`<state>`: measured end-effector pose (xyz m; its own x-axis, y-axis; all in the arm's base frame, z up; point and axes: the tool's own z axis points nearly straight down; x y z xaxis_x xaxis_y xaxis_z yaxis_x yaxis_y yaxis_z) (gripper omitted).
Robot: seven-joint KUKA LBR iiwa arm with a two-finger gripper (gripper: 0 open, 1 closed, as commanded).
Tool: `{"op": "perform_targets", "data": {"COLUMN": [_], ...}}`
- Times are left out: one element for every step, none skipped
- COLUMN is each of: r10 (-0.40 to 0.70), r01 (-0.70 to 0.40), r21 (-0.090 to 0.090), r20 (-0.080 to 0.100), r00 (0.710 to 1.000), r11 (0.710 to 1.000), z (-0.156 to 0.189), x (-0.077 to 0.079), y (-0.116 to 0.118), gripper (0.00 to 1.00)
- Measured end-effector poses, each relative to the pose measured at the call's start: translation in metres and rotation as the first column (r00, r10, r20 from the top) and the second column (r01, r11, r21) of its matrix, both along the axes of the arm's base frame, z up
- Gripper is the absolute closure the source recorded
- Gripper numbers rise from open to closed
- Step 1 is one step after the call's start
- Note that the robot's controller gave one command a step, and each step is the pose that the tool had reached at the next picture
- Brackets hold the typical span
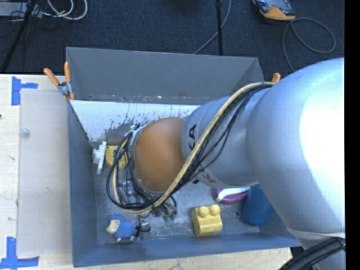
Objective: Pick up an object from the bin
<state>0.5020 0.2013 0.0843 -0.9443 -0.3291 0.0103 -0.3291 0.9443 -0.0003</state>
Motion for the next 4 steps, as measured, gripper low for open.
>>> {"op": "perform_targets", "data": {"r10": [0.211,0.209,0.207,0.206], "r01": [-0.211,-0.209,-0.207,-0.206], "r21": [0.004,0.004,0.005,0.005], "r20": [0.000,-0.001,-0.001,-0.001], "r00": [0.977,0.978,0.978,0.979], "r11": [0.977,0.978,0.978,0.979], "z": [-0.0129,-0.0138,-0.0139,-0.0140], "x": [-0.0078,-0.0081,-0.0082,-0.0081], "y": [0.0250,0.0246,0.0246,0.0245], "gripper": [1.00,1.00,1.00,1.00]}}
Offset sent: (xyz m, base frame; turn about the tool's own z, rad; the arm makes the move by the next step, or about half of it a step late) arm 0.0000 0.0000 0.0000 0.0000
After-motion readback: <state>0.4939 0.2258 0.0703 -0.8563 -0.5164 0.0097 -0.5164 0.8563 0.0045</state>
